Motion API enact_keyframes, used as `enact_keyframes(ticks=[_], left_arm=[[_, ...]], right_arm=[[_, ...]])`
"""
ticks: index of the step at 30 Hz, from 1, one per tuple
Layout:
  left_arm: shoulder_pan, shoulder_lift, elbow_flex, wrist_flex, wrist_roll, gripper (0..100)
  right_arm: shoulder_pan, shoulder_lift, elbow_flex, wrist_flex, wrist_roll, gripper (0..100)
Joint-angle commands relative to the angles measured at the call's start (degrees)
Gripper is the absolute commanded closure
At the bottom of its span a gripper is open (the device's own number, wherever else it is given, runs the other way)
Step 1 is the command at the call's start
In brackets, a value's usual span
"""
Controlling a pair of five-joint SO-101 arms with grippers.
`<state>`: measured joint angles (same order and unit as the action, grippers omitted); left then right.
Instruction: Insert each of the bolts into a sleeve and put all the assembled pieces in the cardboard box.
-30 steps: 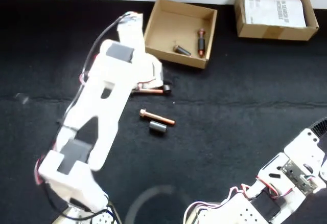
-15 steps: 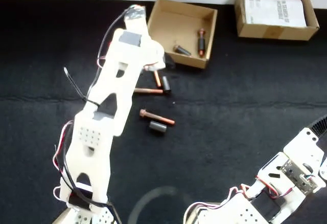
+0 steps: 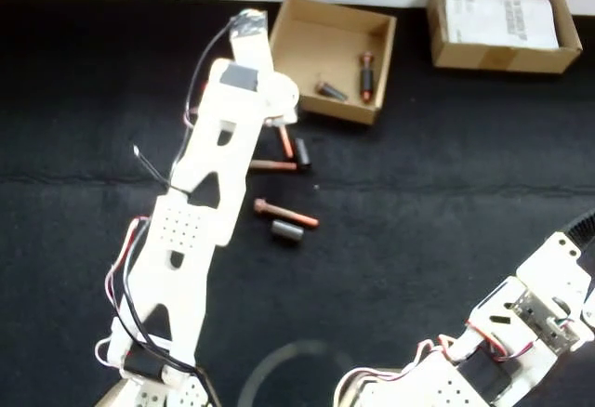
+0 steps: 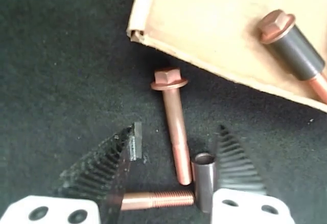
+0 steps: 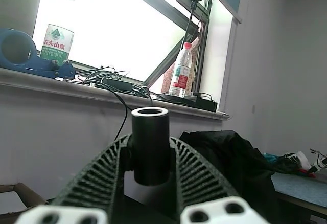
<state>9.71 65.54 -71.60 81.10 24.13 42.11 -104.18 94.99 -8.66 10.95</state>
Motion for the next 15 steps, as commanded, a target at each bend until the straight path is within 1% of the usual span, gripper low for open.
enact_keyframes(ticks=[1,5,8,12,15], left_arm=[[-1.01,-0.31,-2.51,-0.44,-0.79,80],[-1.10,0.04,-2.07,-0.88,-0.97,80],[-1.10,0.40,-1.89,-2.46,-0.97,80],[-0.92,3.91,-2.42,-7.12,-1.32,80],[-0.84,6.55,-2.42,-9.58,-3.78,80]], right_arm=[[-0.66,-0.66,8.66,-0.31,1.23,99.1],[-0.57,-0.75,8.66,2.68,1.23,99.1],[-0.57,-0.75,8.66,2.95,1.14,99.1],[-0.66,-0.75,8.66,2.95,1.14,99.1],[-0.66,-0.75,8.66,2.95,1.14,99.1]])
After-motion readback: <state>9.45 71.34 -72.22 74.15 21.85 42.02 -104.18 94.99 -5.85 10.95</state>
